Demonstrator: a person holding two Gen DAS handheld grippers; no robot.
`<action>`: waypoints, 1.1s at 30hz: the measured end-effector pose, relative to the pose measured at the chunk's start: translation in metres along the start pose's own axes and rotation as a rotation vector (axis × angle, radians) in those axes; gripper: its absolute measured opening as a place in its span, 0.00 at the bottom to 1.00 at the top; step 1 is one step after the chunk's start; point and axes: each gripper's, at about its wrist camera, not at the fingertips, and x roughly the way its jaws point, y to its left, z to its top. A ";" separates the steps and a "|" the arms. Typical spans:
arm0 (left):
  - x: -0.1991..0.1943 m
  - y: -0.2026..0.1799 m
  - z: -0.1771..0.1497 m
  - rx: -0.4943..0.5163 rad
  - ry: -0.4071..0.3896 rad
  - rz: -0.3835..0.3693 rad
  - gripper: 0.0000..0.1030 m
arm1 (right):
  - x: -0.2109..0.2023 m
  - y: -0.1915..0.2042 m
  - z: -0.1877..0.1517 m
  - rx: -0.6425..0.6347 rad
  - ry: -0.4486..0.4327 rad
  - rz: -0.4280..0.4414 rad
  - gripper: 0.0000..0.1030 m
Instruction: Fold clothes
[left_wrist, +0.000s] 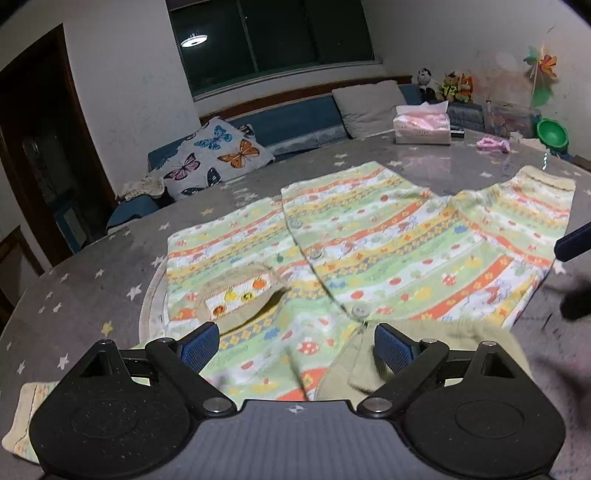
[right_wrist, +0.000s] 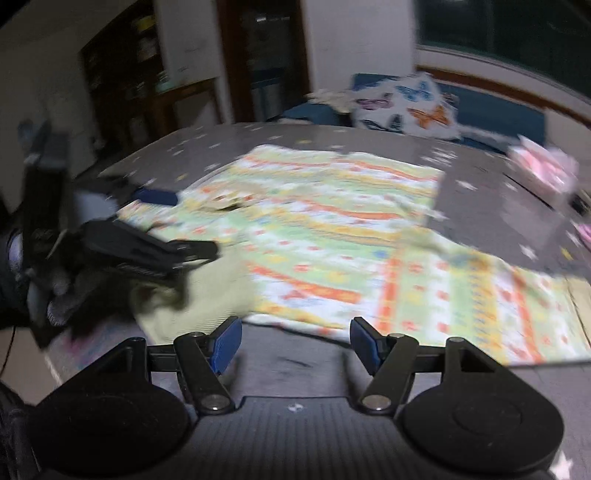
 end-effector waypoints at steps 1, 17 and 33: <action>0.000 -0.001 0.002 -0.001 -0.006 -0.001 0.91 | -0.004 -0.008 0.000 0.026 -0.007 -0.014 0.65; 0.001 -0.020 0.009 0.037 -0.017 -0.028 0.92 | -0.020 -0.141 -0.010 0.227 -0.086 -0.533 0.60; 0.023 -0.055 0.043 0.048 0.023 -0.116 0.94 | -0.013 -0.184 -0.026 0.315 -0.086 -0.579 0.26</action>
